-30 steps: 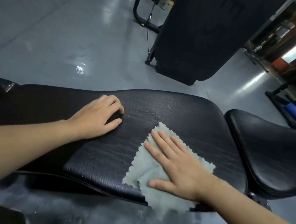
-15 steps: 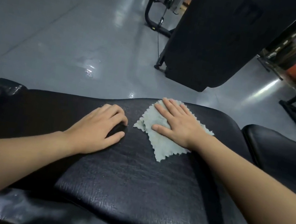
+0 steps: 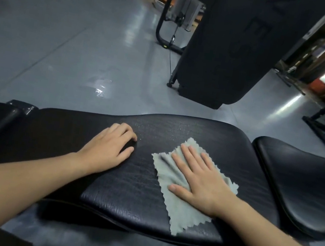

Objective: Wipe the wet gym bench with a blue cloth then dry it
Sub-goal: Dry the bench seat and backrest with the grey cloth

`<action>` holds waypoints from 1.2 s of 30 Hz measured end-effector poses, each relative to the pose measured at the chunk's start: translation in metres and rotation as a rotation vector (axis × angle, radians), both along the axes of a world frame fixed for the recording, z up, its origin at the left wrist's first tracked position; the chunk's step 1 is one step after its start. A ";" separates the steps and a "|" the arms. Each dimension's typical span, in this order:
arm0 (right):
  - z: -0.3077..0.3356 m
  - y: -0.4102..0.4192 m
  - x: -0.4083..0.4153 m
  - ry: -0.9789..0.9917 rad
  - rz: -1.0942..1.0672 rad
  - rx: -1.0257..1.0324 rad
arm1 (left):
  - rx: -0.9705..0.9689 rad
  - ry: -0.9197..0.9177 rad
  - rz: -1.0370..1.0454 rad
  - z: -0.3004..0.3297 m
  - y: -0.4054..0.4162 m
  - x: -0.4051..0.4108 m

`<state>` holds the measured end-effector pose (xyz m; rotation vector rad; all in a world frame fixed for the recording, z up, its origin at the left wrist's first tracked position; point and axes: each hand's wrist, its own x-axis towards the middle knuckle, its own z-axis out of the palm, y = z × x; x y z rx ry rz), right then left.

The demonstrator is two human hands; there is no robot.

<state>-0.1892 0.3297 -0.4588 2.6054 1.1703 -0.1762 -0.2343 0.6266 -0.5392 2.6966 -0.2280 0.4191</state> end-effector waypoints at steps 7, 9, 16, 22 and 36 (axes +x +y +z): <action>0.003 -0.011 -0.008 0.039 0.002 0.008 | 0.064 0.075 -0.062 0.006 0.001 -0.013; 0.004 -0.004 0.005 0.027 -0.002 -0.006 | 0.066 0.055 -0.079 0.003 0.006 -0.013; -0.005 0.036 0.086 -0.009 -0.081 0.012 | 0.052 0.010 -0.153 -0.010 0.030 -0.007; -0.008 0.075 0.148 -0.048 -0.077 0.020 | 0.025 -0.010 -0.133 -0.015 0.051 0.004; -0.041 0.210 0.132 0.067 0.112 -0.020 | 0.035 0.019 -0.071 -0.032 0.111 0.003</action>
